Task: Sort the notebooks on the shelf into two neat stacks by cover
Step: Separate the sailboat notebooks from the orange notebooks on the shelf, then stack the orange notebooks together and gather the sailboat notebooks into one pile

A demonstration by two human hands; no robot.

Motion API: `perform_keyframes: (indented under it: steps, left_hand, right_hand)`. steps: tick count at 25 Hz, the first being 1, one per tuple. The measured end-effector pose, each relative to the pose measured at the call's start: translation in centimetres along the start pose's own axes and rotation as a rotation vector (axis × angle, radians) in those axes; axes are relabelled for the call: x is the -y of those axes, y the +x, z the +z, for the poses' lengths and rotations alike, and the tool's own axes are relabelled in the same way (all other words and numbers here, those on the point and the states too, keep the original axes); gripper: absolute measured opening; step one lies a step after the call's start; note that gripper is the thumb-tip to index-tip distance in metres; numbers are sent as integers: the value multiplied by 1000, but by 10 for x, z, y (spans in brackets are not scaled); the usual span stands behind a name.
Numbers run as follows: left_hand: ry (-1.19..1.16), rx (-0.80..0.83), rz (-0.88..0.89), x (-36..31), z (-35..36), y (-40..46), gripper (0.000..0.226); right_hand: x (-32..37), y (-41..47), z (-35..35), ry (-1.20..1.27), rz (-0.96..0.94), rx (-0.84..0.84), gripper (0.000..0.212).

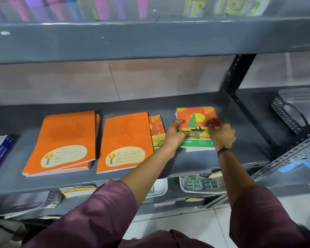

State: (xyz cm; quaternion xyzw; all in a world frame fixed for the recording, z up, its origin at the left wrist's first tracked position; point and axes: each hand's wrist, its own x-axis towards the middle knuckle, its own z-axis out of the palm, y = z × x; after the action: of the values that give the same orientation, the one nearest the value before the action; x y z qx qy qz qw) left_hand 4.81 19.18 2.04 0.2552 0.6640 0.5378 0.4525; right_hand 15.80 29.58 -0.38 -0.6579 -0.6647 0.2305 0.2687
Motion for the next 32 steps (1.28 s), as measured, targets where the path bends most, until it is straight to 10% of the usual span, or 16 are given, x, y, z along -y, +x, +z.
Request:
perform_keyframes:
  steps: [6,11,15,25,32]
  left_hand:
    - [354,-155,163,4,-29,-5,37]
    - [797,-630,-35,44,-133,1,43]
    - [769,-626,-277,53,-164,-6,55]
    - [674,-723,-237,49,-163,1,41]
    - [384,-729,75,36,-183,-11,30]
  right_hand:
    - [33,-22,2,-89,-204,-107,28]
    - [89,-88,42,237,-250,513,37]
    - [100,-110,73,275,-73,748,50]
    - [114,-81,96,358,238,839,29]
    - [111,-80,98,348,134,675,30]
